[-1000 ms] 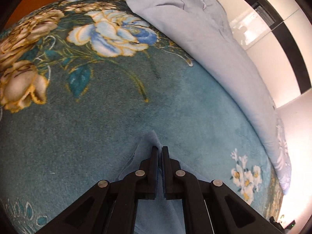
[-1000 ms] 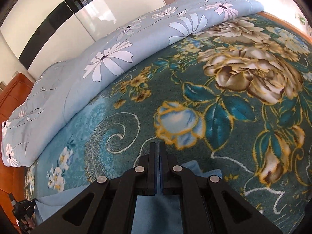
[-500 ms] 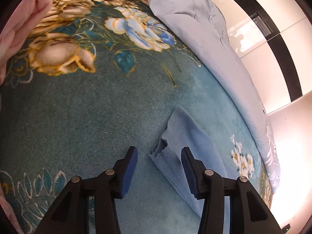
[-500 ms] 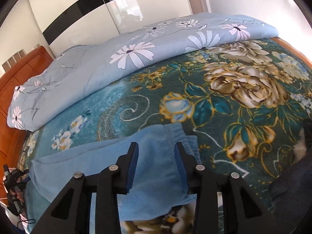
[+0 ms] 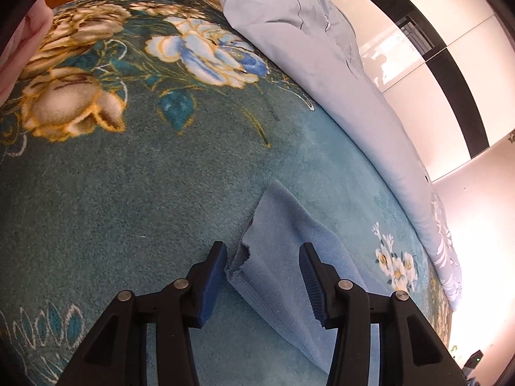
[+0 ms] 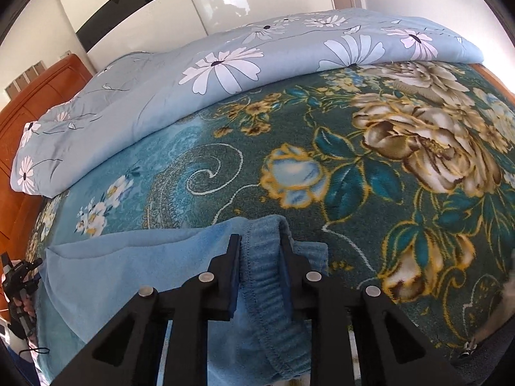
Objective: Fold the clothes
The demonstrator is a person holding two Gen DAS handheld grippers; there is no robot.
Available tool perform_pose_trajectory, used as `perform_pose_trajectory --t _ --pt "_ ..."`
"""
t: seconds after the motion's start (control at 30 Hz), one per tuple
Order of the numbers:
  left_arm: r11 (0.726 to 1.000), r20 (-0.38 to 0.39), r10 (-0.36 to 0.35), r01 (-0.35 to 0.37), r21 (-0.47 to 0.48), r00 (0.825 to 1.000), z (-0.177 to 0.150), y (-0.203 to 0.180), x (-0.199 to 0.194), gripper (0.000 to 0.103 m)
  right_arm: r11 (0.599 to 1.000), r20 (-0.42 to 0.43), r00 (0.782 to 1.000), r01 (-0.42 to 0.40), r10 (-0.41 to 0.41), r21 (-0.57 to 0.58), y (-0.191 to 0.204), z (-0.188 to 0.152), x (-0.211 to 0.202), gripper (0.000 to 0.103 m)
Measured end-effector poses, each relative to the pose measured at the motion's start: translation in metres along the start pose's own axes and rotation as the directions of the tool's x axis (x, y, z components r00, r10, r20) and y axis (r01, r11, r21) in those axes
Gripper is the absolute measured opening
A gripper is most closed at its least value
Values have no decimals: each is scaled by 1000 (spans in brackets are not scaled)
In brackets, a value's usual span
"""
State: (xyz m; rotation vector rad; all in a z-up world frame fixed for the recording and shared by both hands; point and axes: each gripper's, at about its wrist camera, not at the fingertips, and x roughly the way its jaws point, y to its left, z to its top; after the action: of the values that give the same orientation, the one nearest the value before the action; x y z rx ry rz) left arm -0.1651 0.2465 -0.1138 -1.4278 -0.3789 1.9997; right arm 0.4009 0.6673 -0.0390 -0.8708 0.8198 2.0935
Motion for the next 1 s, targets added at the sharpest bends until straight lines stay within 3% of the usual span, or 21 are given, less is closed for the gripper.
perform_pose_trajectory --t 0.17,0.33,0.43,0.6,0.67,0.77,0.87,1.0 --pt "1000 5 -17 17 -18 1000 0 2 0 51 999 153 988 21 -26 33 -9 18 -34 18" --pt "999 14 -30 31 -33 999 -1 5 0 51 989 62 990 119 -124 84 -23 24 6 18" --pt "998 16 -45 45 -47 999 -1 8 0 51 987 27 991 128 -131 99 -28 16 21 19" --pt "996 23 -54 55 -69 998 0 10 1 51 986 63 989 130 -137 99 -25 19 3 30" --pt "992 35 -75 79 -101 997 -1 14 0 51 984 105 981 157 -165 83 -17 19 -15 43" --pt "981 51 -107 113 -158 993 -4 21 -2 51 992 155 981 102 -113 80 -6 1 -49 46" --pt "973 46 -126 132 -190 991 -8 24 -4 51 989 160 987 -19 -5 146 -7 -36 -73 59" --pt "950 33 -169 171 -259 985 -18 30 -11 51 921 127 979 -194 160 336 -26 -81 -68 64"
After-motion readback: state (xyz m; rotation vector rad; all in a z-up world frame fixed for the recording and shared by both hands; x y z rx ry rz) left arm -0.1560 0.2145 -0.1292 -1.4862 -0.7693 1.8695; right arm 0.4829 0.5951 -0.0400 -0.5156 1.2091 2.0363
